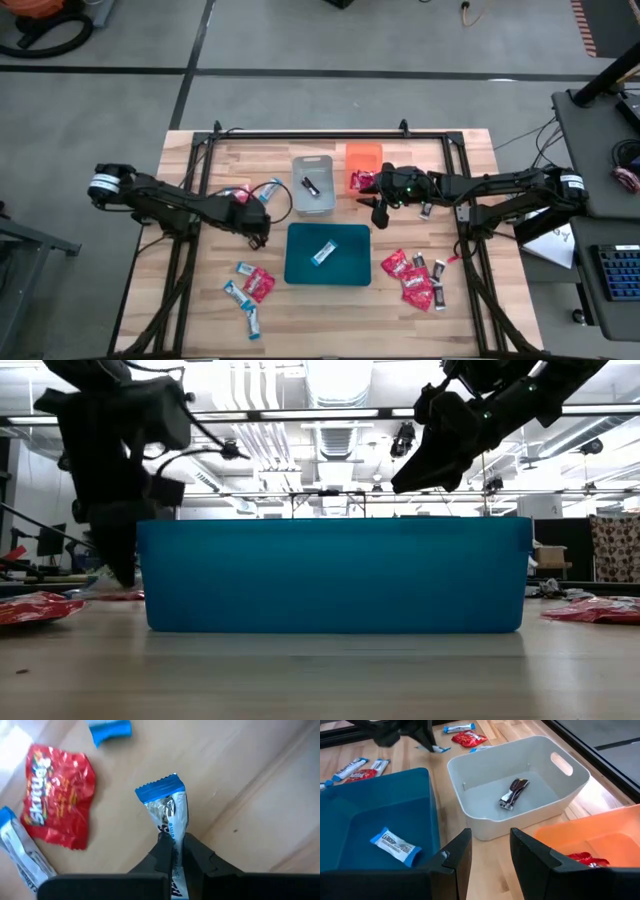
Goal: Sort candy
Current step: Put the white chocolate bar into the blue bin
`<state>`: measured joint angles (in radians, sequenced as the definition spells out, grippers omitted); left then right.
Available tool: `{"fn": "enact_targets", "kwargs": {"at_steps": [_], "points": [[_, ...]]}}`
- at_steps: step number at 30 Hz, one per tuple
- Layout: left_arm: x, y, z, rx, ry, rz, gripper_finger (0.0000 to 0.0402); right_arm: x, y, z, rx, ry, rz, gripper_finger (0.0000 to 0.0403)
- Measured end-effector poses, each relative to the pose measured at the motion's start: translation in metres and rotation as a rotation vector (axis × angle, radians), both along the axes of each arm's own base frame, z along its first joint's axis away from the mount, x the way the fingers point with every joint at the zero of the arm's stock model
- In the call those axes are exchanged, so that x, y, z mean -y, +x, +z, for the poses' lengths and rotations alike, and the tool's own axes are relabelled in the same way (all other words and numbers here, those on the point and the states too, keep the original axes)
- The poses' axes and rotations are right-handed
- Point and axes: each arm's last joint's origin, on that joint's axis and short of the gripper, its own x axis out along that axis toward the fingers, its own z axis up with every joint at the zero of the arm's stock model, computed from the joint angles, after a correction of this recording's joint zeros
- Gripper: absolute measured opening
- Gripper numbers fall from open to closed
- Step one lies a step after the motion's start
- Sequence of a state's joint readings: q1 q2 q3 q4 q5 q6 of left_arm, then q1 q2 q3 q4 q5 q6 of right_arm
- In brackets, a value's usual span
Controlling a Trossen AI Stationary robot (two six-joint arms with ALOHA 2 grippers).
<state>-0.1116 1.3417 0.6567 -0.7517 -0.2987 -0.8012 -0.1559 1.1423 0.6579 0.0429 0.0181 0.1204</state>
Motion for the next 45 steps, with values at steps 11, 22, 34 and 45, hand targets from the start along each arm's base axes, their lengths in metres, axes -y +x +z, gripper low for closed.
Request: {"fn": "enact_targets", "kwargs": {"at_steps": [11, 22, 34, 45], "points": [[0.009, -0.001, 0.053, 0.414, 0.028, -0.262, 0.0000, -0.004, 0.003, 0.003, 0.079, -0.026, 0.056, 0.0123], [0.019, 0.034, 0.100, 0.938, 0.245, -0.525, 0.0000, -0.024, 0.029, -0.005, 0.529, -0.179, 0.278, 0.0123], [0.027, 0.073, 0.075, 0.979, 0.330, -0.630, 0.0000, -0.029, 0.080, -0.011, 0.652, -0.191, 0.308, 0.0188], [0.030, 0.083, 0.066, 1.008, 0.315, -0.648, 0.0000, -0.031, 0.099, -0.018, 0.646, -0.096, 0.436, 0.0226]]}}
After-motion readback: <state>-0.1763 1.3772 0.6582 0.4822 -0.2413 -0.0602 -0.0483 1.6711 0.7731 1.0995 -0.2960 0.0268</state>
